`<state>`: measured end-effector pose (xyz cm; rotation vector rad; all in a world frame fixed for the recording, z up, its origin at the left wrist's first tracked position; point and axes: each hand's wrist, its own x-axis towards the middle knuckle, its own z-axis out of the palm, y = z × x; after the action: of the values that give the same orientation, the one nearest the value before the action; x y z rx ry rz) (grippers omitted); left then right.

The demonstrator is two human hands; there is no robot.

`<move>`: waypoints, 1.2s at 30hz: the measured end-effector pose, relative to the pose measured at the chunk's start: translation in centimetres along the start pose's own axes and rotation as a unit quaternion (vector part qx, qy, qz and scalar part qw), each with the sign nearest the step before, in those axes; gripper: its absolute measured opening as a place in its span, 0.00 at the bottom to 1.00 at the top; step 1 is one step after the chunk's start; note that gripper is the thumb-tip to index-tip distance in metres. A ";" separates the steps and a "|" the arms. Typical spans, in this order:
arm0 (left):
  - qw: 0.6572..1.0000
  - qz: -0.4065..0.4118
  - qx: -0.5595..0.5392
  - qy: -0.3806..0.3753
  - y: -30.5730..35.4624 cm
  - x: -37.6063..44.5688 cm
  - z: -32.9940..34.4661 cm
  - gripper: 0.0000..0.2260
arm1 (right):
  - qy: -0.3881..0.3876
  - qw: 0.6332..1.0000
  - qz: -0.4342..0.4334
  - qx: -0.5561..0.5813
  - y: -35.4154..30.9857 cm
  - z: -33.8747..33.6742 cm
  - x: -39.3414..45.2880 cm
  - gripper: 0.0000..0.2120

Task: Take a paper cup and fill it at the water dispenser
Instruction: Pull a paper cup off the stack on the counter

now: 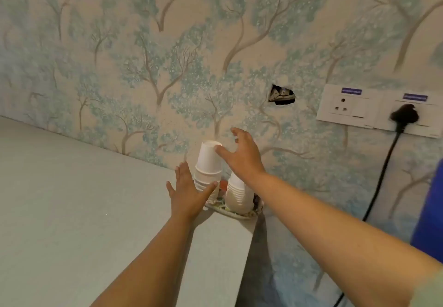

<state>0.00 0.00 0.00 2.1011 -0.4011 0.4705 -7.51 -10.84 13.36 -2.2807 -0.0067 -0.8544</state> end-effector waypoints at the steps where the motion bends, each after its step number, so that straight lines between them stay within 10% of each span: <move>1: 1.000 -0.006 -0.023 0.003 -0.1 0.5 0.1 0.48 | -0.025 0.999 0.009 -0.017 -0.1 0.5 1.1 0.33; 8: 0.996 -0.019 -0.072 -0.046 -0.8 3.2 1.1 0.39 | -0.162 0.969 0.069 -0.175 0.0 3.7 6.6 0.33; 17: 0.998 -0.013 -0.050 -0.025 -0.7 3.0 1.1 0.32 | -0.108 0.971 0.030 -0.212 -1.1 2.3 8.1 0.19; 21: 0.998 -0.007 -0.052 -0.029 -0.6 2.9 1.2 0.33 | -0.181 0.949 0.069 -0.249 -1.0 2.8 7.1 0.39; 29: 0.997 -0.014 -0.066 -0.038 -0.5 3.0 1.3 0.37 | 0.041 0.948 0.259 0.183 0.7 8.3 4.8 0.35; 36: 0.997 -0.011 -0.064 -0.033 -0.4 2.8 1.2 0.36 | 0.098 0.936 0.259 0.217 1.9 9.3 4.9 0.27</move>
<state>2.85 -1.10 0.48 1.9990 -0.4354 0.3541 2.12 -7.71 10.01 -1.6603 0.4348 -0.7055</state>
